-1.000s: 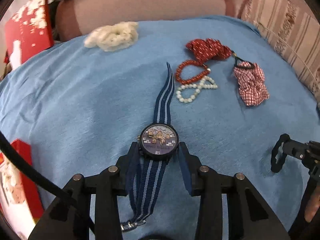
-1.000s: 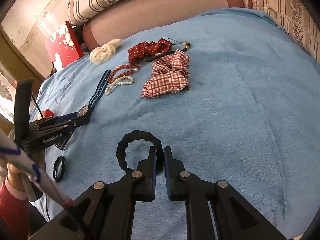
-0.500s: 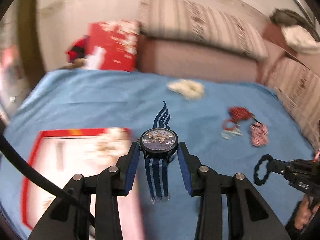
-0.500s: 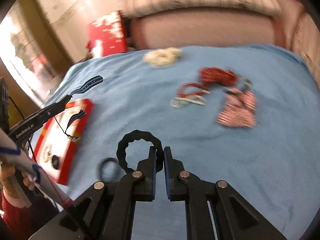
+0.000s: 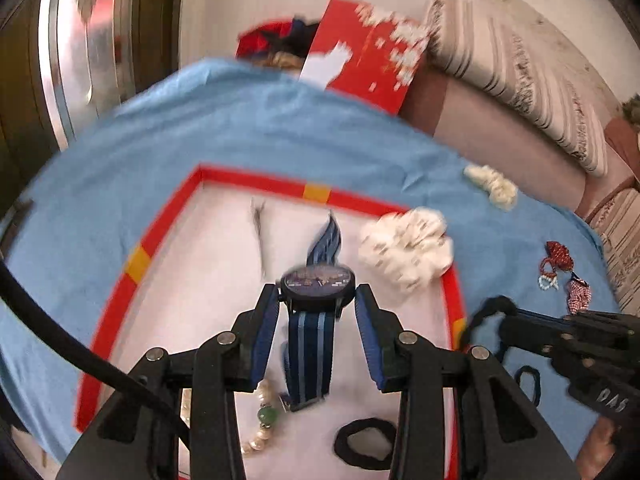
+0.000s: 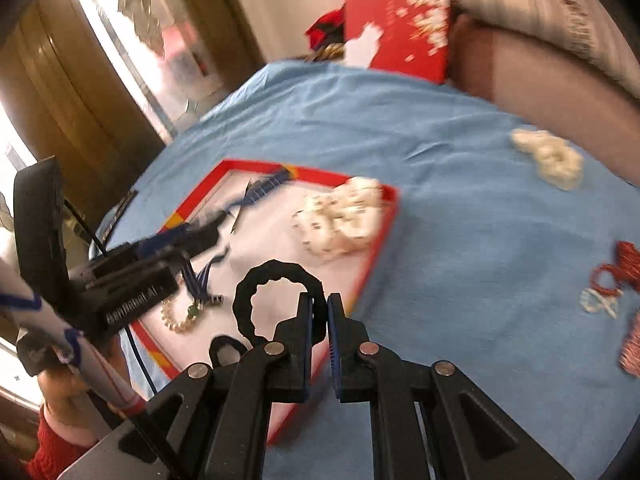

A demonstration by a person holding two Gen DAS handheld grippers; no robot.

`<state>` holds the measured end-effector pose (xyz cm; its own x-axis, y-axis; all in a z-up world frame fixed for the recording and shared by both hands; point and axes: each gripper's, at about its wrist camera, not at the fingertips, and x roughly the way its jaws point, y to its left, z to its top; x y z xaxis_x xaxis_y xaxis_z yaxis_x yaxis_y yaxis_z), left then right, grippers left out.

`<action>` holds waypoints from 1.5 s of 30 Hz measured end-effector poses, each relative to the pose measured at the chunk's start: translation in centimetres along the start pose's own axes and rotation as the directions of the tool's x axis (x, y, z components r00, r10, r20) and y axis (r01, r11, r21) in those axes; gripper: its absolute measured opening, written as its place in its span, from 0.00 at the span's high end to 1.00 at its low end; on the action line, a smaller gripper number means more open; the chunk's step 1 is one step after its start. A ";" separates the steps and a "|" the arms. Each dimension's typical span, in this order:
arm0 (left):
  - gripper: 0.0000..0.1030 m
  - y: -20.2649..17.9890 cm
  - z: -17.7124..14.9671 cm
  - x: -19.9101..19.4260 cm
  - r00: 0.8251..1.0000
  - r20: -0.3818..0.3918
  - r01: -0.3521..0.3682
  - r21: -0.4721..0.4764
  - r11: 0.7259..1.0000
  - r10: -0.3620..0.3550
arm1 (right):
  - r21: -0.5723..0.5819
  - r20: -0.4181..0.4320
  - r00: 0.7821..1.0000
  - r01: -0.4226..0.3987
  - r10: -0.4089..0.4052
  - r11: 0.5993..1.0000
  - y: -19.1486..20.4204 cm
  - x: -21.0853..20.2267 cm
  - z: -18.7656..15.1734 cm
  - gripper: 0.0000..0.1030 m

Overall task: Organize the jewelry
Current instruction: 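Carry the watch and hair tie into the tray and open both grippers, then withdraw both grippers from the tray back toward the jewelry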

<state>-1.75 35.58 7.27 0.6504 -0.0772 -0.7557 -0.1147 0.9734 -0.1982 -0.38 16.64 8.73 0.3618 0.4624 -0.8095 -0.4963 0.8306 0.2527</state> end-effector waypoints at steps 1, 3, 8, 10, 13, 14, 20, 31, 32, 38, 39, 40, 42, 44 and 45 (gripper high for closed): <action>0.63 0.5 -0.1 0.7 1.000 -0.026 0.002 -0.012 1.000 -0.002 | -0.006 -0.014 1.000 0.007 -0.007 1.000 0.3 0.9 0.1 0.92; 0.63 0.9 -0.2 1.1 0.999 -0.038 -0.017 -0.015 1.000 0.016 | -0.019 -0.046 0.999 0.028 -0.028 0.999 0.9 2.9 -0.2 0.92; 0.63 1.2 -0.6 1.3 0.996 -0.050 -0.074 -0.001 0.997 0.074 | -0.032 -0.091 0.994 0.062 -0.065 0.998 1.3 5.7 -0.1 0.92; 0.63 1.2 -0.6 1.1 0.995 -0.050 -0.081 0.005 0.997 0.082 | -0.037 -0.096 0.993 0.068 -0.071 0.997 1.4 6.0 0.0 0.92; 0.62 1.2 -0.5 1.0 0.995 -0.056 -0.081 0.007 0.997 0.082 | -0.047 -0.089 0.992 0.084 -0.088 0.995 1.8 6.1 0.2 0.92; 0.60 1.2 -0.5 1.0 0.996 -0.062 -0.071 0.006 0.997 0.071 | -0.049 -0.088 0.992 0.089 -0.094 0.995 1.8 6.1 0.2 0.91; 0.38 1.3 -0.3 -0.6 0.996 -0.038 0.081 -0.037 0.996 -0.082 | -0.047 -0.054 0.992 0.109 -0.111 0.993 1.8 4.3 0.0 0.60; 0.37 7.1 0.3 -3.7 0.987 0.117 0.140 -0.321 0.937 -0.107 | -0.061 -0.013 0.995 0.101 -0.102 0.993 2.9 2.1 -0.2 0.60; 0.37 7.3 0.3 -3.8 0.990 0.118 0.113 -0.327 0.938 -0.077 | -0.066 -0.012 0.995 0.099 -0.100 0.993 3.3 2.2 -0.2 0.60; 0.37 5.9 0.8 -3.3 0.994 0.107 0.028 -0.278 0.960 0.002 | -0.059 -0.016 0.995 0.097 -0.098 0.994 3.5 1.7 -1.6 0.60; 0.37 5.5 0.9 -3.3 0.994 0.106 0.026 -0.267 0.963 0.002 | -0.052 -0.011 0.995 0.099 -0.100 0.994 3.1 1.1 -2.3 0.60; 0.37 5.0 1.0 -3.2 0.994 0.105 0.028 -0.253 0.967 -0.002 | -0.045 -0.008 0.995 0.100 -0.101 0.994 2.7 0.6 -2.9 0.60; 0.37 4.2 1.1 -3.0 0.995 0.101 0.027 -0.228 0.973 -0.004 | -0.024 -0.003 0.993 0.115 -0.116 0.993 1.3 -0.9 -4.5 0.60; 0.37 3.3 1.1 -3.1 0.995 0.102 0.019 -0.203 0.979 0.002 | -0.006 0.001 0.989 0.145 -0.145 0.989 -0.4 -2.4 -6.0 0.60; 0.37 2.9 1.1 -3.0 0.995 0.100 0.020 -0.193 0.981 -0.001 | 0.005 0.004 0.985 0.170 -0.170 0.985 -1.6 -3.3 -7.0 0.60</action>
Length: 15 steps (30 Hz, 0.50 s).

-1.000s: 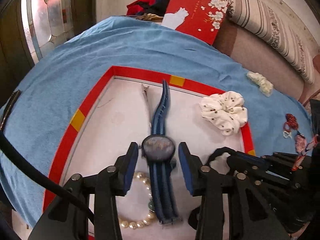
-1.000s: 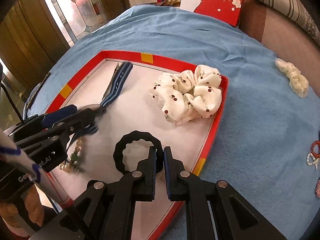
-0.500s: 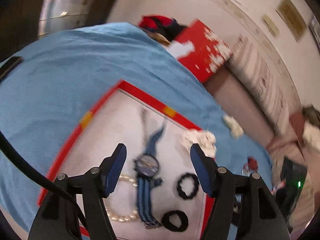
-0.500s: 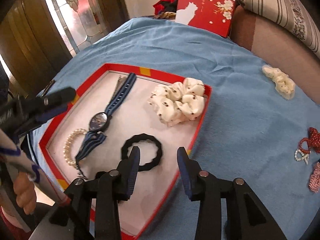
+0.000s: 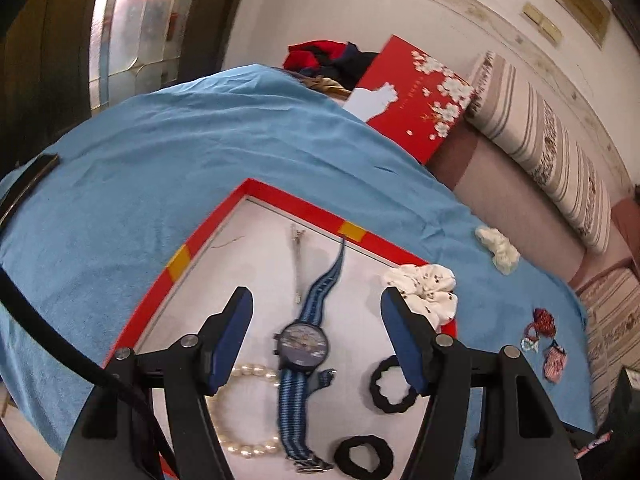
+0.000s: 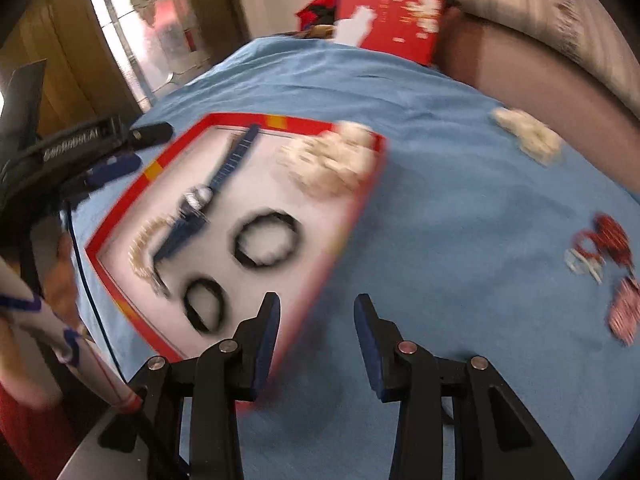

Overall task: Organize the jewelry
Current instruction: 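Withdraw both grippers from the tray back toward the jewelry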

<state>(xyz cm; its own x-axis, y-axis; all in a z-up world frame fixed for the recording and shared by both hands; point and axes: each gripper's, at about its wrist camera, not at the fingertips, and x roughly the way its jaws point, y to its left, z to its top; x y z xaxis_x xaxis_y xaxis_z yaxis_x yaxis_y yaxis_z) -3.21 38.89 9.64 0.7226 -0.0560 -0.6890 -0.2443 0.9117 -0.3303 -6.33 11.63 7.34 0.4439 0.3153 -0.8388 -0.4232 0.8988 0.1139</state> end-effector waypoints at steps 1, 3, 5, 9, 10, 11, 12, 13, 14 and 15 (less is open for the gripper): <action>0.37 -0.5 -0.1 0.1 1.000 -0.004 0.004 0.011 1.000 -0.004 | 0.011 0.001 1.000 0.022 -0.022 1.000 -1.1 -0.6 -0.7 0.60; 0.37 -1.5 -0.4 0.3 1.000 -0.008 0.010 0.029 1.000 -0.010 | 0.053 -0.004 0.997 0.075 -0.075 0.996 -4.1 -1.8 -2.5 0.60; 0.37 -2.7 -0.8 0.4 1.000 -0.011 0.008 0.059 0.998 -0.008 | 0.122 -0.021 0.992 0.122 -0.121 0.985 -7.8 -2.9 -4.2 0.60; 0.37 -6.1 -2.1 0.6 1.000 -0.011 0.011 0.139 0.990 -0.009 | 0.273 -0.052 0.981 0.192 -0.185 0.943 -14.5 -4.7 -7.1 0.60; 0.37 -6.9 -2.5 0.6 1.000 -0.020 0.023 0.153 0.988 -0.021 | 0.306 -0.055 0.978 0.209 -0.202 0.929 -16.1 -5.2 -7.8 0.60; 0.37 -7.8 -3.0 0.8 0.999 -0.035 0.047 0.166 0.985 -0.041 | 0.334 -0.056 0.974 0.225 -0.219 0.915 -17.5 -5.8 -8.4 0.60; 0.37 -8.7 -3.5 1.0 0.997 -0.054 0.070 0.174 0.982 -0.061 | 0.353 -0.056 0.972 0.234 -0.229 0.906 -18.6 -6.2 -8.8 0.60; 0.37 -9.8 -4.1 1.2 0.994 -0.079 0.092 0.182 0.979 -0.079 | 0.376 -0.054 0.970 0.240 -0.238 0.895 -19.8 -6.7 -9.3 0.60; 0.37 -10.7 -4.5 1.4 0.991 -0.096 0.107 0.188 0.976 -0.090 | 0.394 -0.050 0.969 0.243 -0.243 0.886 -20.8 -7.2 -9.7 0.60; 0.37 -11.8 -4.8 1.5 0.988 -0.114 0.122 0.194 0.973 -0.102 | 0.416 -0.045 0.967 0.245 -0.250 0.876 -21.9 -7.6 -10.1 0.60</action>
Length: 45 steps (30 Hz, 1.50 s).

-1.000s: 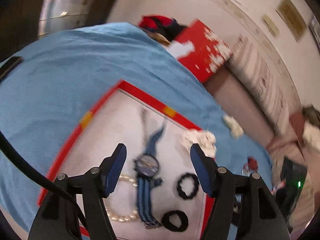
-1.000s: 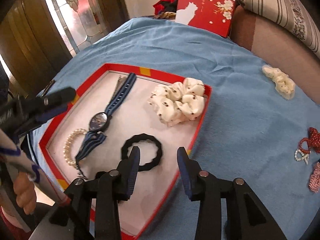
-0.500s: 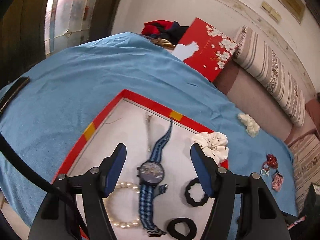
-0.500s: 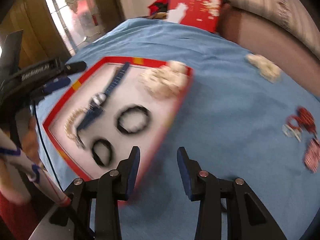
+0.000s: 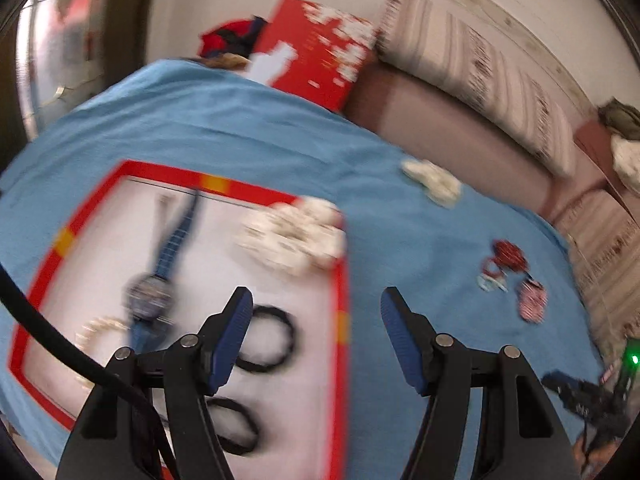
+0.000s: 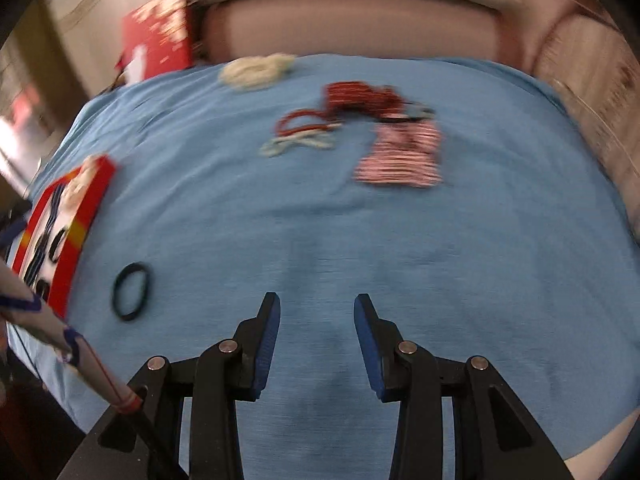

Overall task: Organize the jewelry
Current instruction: 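Withdraw both grippers from the tray back toward the jewelry, then grasp the red bead bracelet with the left gripper while the right grasps the red checked scrunchie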

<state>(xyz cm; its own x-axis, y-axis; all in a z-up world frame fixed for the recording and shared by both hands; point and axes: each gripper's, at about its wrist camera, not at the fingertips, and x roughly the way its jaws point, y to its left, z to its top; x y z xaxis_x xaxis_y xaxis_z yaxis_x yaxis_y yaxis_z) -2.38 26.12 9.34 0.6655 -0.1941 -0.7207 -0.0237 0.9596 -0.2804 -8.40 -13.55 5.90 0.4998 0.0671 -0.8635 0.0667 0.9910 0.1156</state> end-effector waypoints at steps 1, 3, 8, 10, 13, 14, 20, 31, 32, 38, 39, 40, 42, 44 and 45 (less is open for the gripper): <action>0.37 -1.2 -0.1 0.3 1.000 -0.015 0.016 0.009 1.000 -0.016 | 0.014 0.005 1.000 0.003 -0.003 1.000 -0.8 -0.1 0.1 0.60; 0.37 -3.3 -0.1 1.0 0.998 -0.043 0.040 0.029 0.999 -0.039 | 0.050 0.015 1.000 -0.001 0.000 0.999 -2.6 -0.2 0.3 0.58; 0.37 -8.7 0.3 3.2 0.991 -0.104 0.090 0.088 0.992 -0.081 | 0.118 0.039 0.999 -0.028 0.023 0.993 -5.2 0.3 1.2 0.54; 0.37 -11.2 0.8 4.9 0.988 -0.124 0.103 0.129 0.986 -0.087 | 0.131 0.046 0.998 -0.046 0.040 0.990 -5.6 0.7 1.5 0.54; 0.37 -14.3 1.1 8.0 0.979 -0.172 0.136 0.165 0.977 -0.107 | 0.122 0.058 0.996 -0.074 0.068 0.990 -5.6 1.4 2.2 0.54; 0.37 -15.1 1.2 8.9 0.976 -0.188 0.142 0.172 0.975 -0.109 | 0.116 0.063 0.995 -0.079 0.072 0.990 -5.5 1.7 2.3 0.54; 0.37 -20.5 2.9 16.3 0.956 -0.266 0.187 0.216 0.958 -0.127 | 0.137 0.079 0.991 -0.121 0.111 0.983 -6.1 3.0 2.8 0.54; 0.37 -26.8 2.5 23.8 0.936 -0.334 0.226 0.332 0.916 -0.110 | 0.194 0.114 0.987 -0.138 0.117 0.971 -8.1 5.8 7.1 0.44; 0.41 -27.3 2.2 23.8 0.939 -0.330 0.218 0.355 0.909 -0.097 | 0.198 0.109 0.986 -0.143 0.123 0.970 -8.0 6.4 7.6 0.43; 0.93 -28.2 1.5 22.0 0.952 -0.294 0.200 0.401 0.894 -0.081 | 0.188 0.047 0.992 -0.124 0.117 0.974 -7.2 8.9 8.6 0.86; 0.93 -27.7 1.9 21.4 0.946 -0.306 0.218 0.365 0.905 -0.105 | 0.190 0.050 0.991 -0.131 0.123 0.973 -7.2 8.5 8.4 0.86; 0.93 -27.2 2.2 20.6 0.942 -0.309 0.238 0.332 0.913 -0.133 | 0.188 0.054 0.990 -0.137 0.129 0.973 -7.1 8.1 8.2 0.87; 0.93 -26.3 2.5 18.9 0.941 -0.292 0.261 0.304 0.916 -0.171 | 0.170 0.059 0.988 -0.148 0.140 0.974 -6.7 6.9 7.6 0.88; 0.93 -25.2 2.3 16.5 0.944 -0.270 0.267 0.299 0.916 -0.188 | 0.142 0.064 0.989 -0.139 0.131 0.980 -6.0 5.6 6.8 0.89; 0.93 -24.6 2.3 15.2 0.947 -0.255 0.268 0.295 0.917 -0.195 | 0.133 0.064 0.988 -0.147 0.139 0.980 -5.6 4.6 6.2 0.89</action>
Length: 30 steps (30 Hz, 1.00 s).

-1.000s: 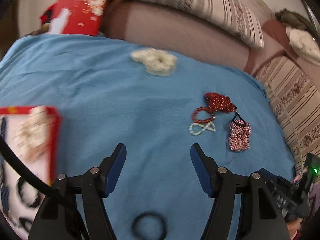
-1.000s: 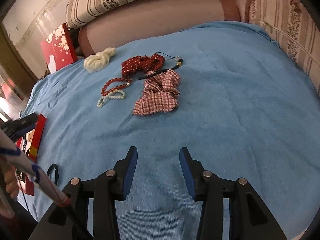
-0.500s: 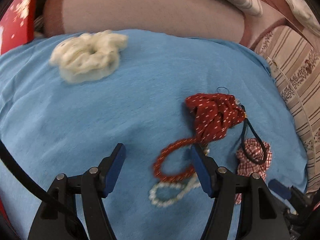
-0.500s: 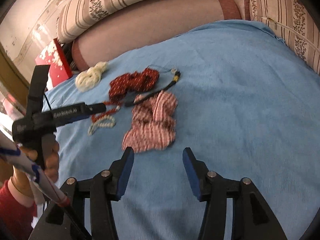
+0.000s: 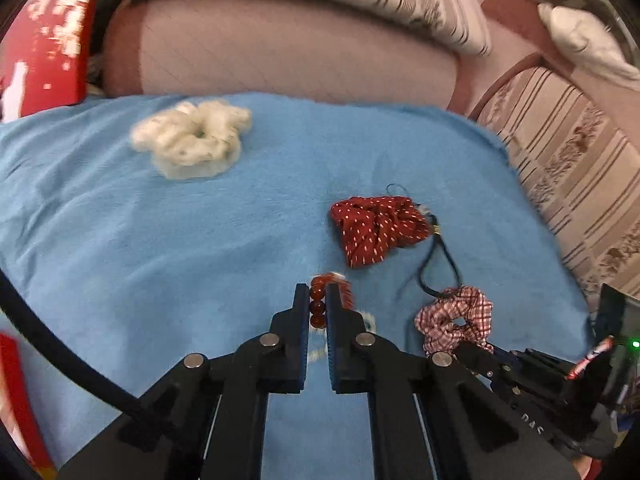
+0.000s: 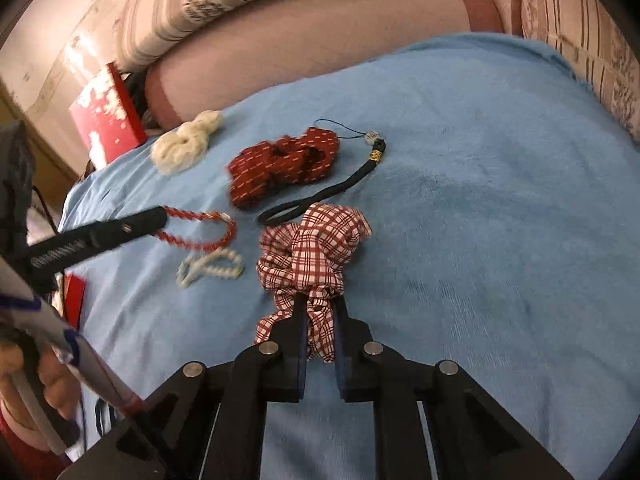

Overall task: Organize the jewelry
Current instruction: 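Grasp the red bead bracelet with the left gripper while the right grasps the red checked scrunchie, then carry the bracelet and checked scrunchie into the tray and open both grippers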

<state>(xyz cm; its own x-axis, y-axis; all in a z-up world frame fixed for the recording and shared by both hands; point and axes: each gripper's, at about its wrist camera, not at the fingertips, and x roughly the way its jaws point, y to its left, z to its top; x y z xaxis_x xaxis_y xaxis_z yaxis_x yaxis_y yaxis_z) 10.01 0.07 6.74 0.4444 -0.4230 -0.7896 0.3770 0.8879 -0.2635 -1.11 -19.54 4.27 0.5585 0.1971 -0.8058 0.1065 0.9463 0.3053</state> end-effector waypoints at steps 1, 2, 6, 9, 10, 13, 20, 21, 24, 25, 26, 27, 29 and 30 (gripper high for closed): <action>0.93 0.1 -0.3 -1.1 1.000 0.013 0.001 -0.004 1.000 -0.001 | -0.001 0.000 1.000 -0.007 0.007 1.000 0.2 -0.5 -0.4 0.89; 0.93 0.4 -0.9 -2.6 1.000 0.030 0.005 -0.012 1.000 -0.005 | -0.002 0.000 1.000 -0.014 0.014 1.000 0.6 -1.2 -0.9 0.89; 0.93 2.1 -2.6 -7.9 0.994 0.102 -0.027 -0.040 0.999 0.031 | -0.029 0.005 0.999 -0.036 0.036 0.999 2.7 -3.2 -2.4 0.89; 0.93 4.1 -4.0 -11.3 0.986 0.147 -0.073 -0.070 0.995 0.082 | -0.075 0.007 0.998 -0.057 0.058 0.996 5.2 -4.6 -3.1 0.89; 0.93 4.9 -4.6 -12.5 0.983 0.158 -0.085 -0.079 0.993 0.097 | -0.092 0.006 0.998 -0.063 0.064 0.994 6.1 -4.7 -3.1 0.89; 0.93 7.2 -6.8 -15.9 0.965 0.193 -0.161 -0.108 0.981 0.180 | -0.158 -0.003 0.997 -0.081 0.081 0.984 9.5 -4.8 -3.3 0.89; 0.93 14.7 -10.0 -20.7 0.925 0.212 -0.269 -0.225 0.937 0.316 | -0.295 -0.041 0.990 -0.144 0.138 0.945 17.8 -4.1 -4.4 0.89; 0.93 16.3 -10.3 -21.2 0.921 0.211 -0.274 -0.251 0.928 0.329 | -0.316 -0.052 0.987 -0.158 0.149 0.935 19.5 -3.8 -4.5 0.89; 0.93 20.4 -11.0 -22.5 0.909 0.207 -0.284 -0.325 0.902 0.361 | -0.366 -0.078 0.981 -0.192 0.176 0.910 23.5 -2.9 -4.9 0.89; 0.93 21.8 -11.2 -22.9 0.903 0.206 -0.292 -0.350 0.890 0.378 | -0.380 -0.085 0.979 -0.203 0.184 0.902 24.6 -2.7 -5.0 0.89; 0.93 22.6 -11.4 -23.1 0.898 0.205 -0.298 -0.367 0.881 0.389 | -0.396 -0.094 0.977 -0.214 0.193 0.893 25.8 -2.4 -5.1 0.89; 0.93 23.9 -11.7 -23.4 0.892 0.202 -0.305 -0.390 0.869 0.404 | -0.415 -0.106 0.973 -0.229 0.203 0.881 27.4 -2.0 -5.2 0.89; 0.93 26.2 -12.2 -24.0 0.886 0.193 -0.310 -0.428 0.849 0.421 | -0.441 -0.123 0.968 -0.250 0.218 0.862 29.8 -1.4 -5.6 0.89; 0.93 27.3 -12.3 -24.1 0.885 0.188 -0.308 -0.448 0.839 0.425 | -0.453 -0.133 0.965 -0.261 0.225 0.852 31.0 -1.0 -5.7 0.89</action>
<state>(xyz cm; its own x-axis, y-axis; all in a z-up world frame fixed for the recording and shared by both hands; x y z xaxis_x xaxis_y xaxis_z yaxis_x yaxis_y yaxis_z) -0.35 36.74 11.75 0.7068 -0.0308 -0.7067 -0.1842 0.9566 -0.2260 -3.00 11.09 11.65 0.4539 0.4374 -0.7763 -0.4276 0.8713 0.2409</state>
